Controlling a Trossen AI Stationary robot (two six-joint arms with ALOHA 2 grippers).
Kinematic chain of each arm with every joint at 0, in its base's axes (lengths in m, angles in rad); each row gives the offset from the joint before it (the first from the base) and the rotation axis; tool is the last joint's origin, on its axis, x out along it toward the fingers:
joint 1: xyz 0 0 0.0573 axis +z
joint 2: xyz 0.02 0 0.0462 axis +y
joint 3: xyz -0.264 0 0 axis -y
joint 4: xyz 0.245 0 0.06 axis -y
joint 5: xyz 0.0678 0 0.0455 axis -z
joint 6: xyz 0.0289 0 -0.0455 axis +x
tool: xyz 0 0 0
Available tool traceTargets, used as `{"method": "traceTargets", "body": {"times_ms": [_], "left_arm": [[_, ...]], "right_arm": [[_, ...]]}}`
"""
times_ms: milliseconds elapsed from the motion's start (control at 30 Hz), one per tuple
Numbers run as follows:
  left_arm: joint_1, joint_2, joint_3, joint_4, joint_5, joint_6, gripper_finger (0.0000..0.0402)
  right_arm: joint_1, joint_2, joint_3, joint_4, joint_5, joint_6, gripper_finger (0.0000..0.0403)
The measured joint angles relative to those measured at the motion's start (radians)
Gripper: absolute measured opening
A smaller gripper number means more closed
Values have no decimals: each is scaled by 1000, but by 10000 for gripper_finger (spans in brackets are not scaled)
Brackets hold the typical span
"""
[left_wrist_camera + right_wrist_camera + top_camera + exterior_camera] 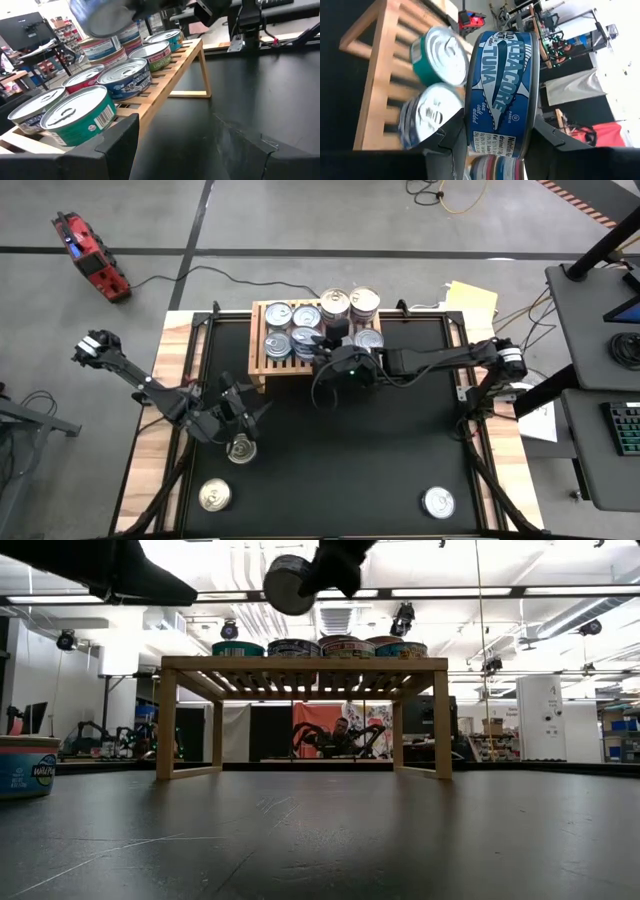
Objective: Stack canned seafood by type on shelf
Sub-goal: Stack the blue tuna can on top of the blue tuna can
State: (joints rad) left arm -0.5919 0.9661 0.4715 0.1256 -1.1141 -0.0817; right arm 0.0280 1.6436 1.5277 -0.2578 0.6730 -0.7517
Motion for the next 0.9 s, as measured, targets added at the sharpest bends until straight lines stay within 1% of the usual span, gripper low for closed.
{"method": "traceTargets", "body": {"times_ms": [100, 200, 333, 500, 600, 700, 800, 900], "left_arm": [[-1, 0, -17, 50, 0, 15, 233], [-4, 0, -18, 50, 5, 24, 233], [-4, 1, 0, 58, 5, 43, 233], [-4, 23, -3, 52, 5, 28, 233], [-5, 41, -2, 48, 6, 27, 233], [-5, 53, 2, 50, 6, 36, 233], [-5, 57, 2, 50, 5, 46, 233], [-5, 57, 2, 47, -1, 61, 233]], "right_arm": [[5, 31, 67, -36, 4, 51, 132], [17, 73, 157, -141, 10, 137, 132], [35, 137, 290, -321, 7, 253, 132], [38, 225, 467, -580, 14, 416, 132], [39, 278, 542, -698, 62, 455, 132], [39, 321, 608, -788, 85, 488, 132], [39, 362, 658, -851, 91, 508, 132], [39, 393, 676, -874, 113, 517, 132]]}}
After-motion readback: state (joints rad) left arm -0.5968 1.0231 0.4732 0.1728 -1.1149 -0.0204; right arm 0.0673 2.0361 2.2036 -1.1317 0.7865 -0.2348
